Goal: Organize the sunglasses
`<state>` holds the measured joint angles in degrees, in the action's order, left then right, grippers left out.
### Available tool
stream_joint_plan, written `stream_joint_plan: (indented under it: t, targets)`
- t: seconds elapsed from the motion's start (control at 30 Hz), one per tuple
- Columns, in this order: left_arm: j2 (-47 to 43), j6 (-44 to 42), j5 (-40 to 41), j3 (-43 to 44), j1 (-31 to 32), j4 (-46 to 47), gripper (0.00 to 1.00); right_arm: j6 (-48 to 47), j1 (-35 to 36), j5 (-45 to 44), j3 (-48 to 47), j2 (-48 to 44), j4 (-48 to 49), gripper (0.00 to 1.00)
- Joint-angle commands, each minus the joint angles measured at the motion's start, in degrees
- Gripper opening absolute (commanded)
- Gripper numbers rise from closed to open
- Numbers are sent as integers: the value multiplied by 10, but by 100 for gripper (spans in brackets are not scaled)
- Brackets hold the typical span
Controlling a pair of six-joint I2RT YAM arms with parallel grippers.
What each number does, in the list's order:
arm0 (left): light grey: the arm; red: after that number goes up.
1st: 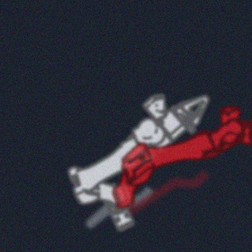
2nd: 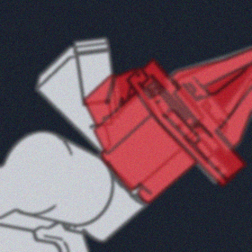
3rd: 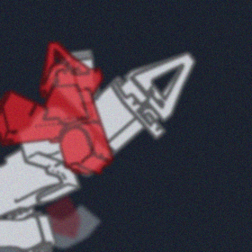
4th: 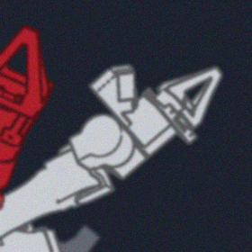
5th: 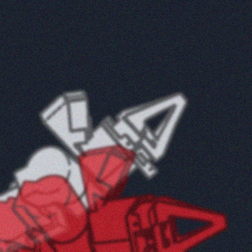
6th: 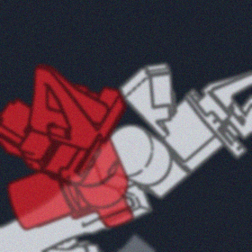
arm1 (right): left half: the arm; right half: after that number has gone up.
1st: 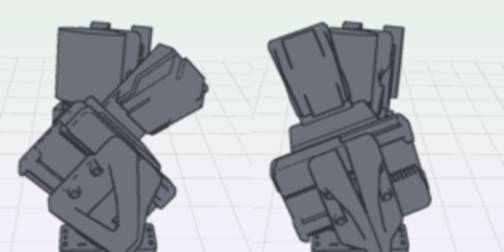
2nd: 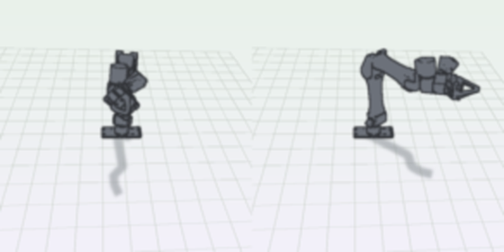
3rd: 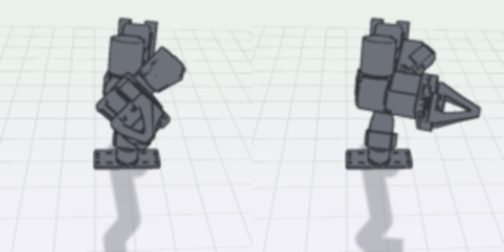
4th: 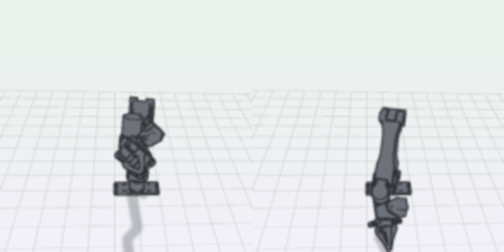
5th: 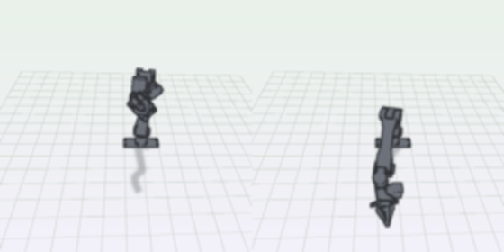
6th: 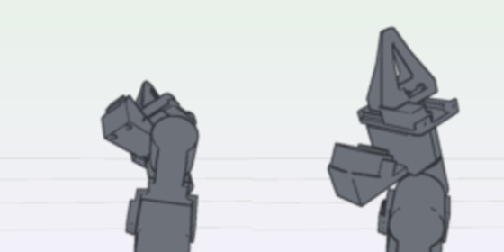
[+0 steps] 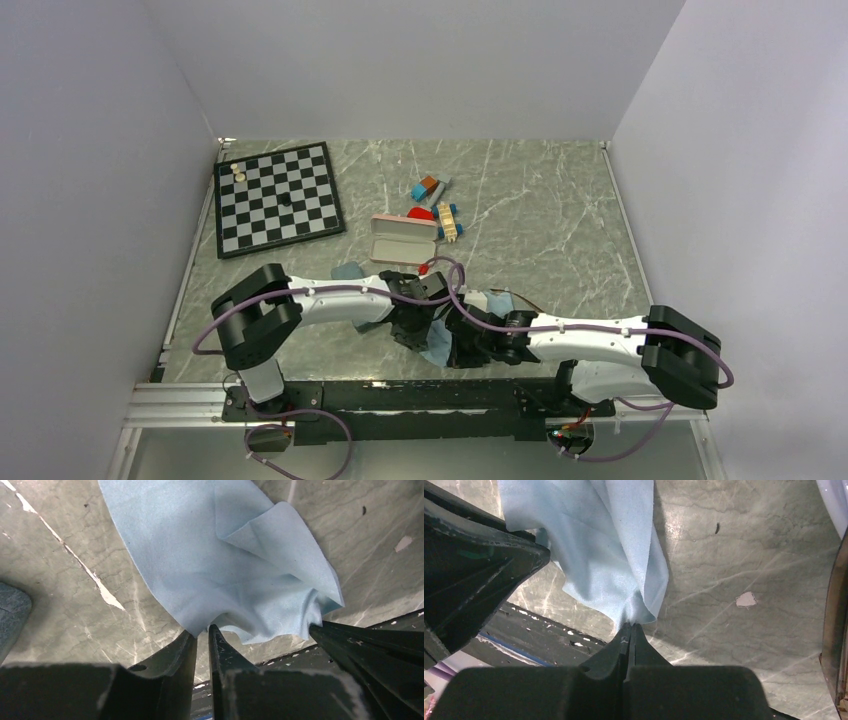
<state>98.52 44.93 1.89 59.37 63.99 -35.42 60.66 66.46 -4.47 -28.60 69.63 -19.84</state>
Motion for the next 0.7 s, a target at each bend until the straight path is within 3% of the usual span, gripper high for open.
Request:
stream_joint_plan:
  t: [0.0, 0.07, 0.1, 0.3, 0.5, 0.67]
  targets:
    - [15, 31, 20, 7, 4, -44, 18, 6, 0, -8, 9, -17, 21, 0]
    - [6, 32, 26, 4, 4, -44, 10, 8, 0, -8, 13, -22, 22, 0]
    - [0, 33, 28, 2, 4, -43, 0, 9, -1, -9, 14, -25, 25, 0]
    - [-74, 20, 48, -31, 4, 2, 0, -4, -1, 0, 8, -33, 24, 0]
    - [-235, 8, 55, -107, 4, 84, 0, -16, 0, 6, -18, -70, 2, 0]
    - [-301, -4, 84, -112, 4, 60, 0, -20, 0, 15, -38, -89, -4, 0]
